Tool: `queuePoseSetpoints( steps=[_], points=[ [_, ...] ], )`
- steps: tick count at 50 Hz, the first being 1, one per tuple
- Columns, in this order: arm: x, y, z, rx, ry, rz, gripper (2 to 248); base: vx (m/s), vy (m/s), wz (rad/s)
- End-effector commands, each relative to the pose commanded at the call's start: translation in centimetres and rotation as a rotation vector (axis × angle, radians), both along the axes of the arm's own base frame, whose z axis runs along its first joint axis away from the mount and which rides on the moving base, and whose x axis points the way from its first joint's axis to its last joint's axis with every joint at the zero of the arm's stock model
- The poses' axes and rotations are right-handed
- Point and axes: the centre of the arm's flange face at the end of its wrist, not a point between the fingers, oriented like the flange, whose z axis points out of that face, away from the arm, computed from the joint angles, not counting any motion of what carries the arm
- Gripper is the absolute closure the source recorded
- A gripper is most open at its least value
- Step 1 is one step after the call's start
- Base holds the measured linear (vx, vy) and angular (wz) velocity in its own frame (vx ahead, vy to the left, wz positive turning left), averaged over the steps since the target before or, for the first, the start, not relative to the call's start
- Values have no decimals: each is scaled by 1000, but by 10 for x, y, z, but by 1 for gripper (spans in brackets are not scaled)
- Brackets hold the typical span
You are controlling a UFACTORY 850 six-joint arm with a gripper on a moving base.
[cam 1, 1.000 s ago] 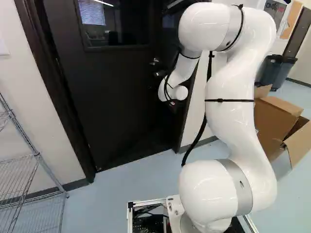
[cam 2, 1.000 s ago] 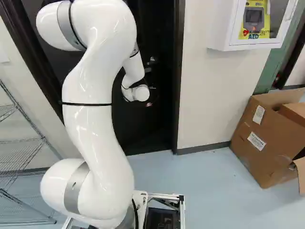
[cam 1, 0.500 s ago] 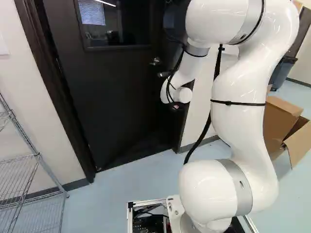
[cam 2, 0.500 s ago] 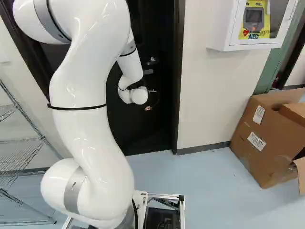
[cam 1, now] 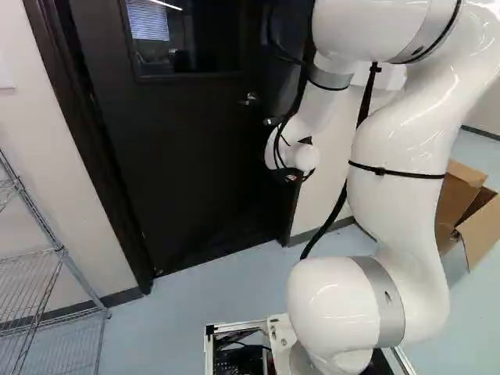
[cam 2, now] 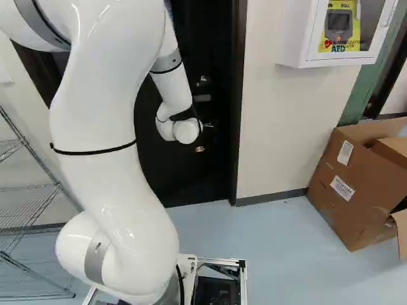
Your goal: Open the door and move inside
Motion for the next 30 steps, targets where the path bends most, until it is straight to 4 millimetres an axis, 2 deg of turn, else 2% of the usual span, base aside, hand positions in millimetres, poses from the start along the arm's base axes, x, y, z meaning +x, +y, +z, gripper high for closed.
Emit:
queuePoseSetpoints(
  steps=[30],
  points=[
    [-48, -32, 3, 4, 15, -87, 3, 0, 0, 0]
  ],
)
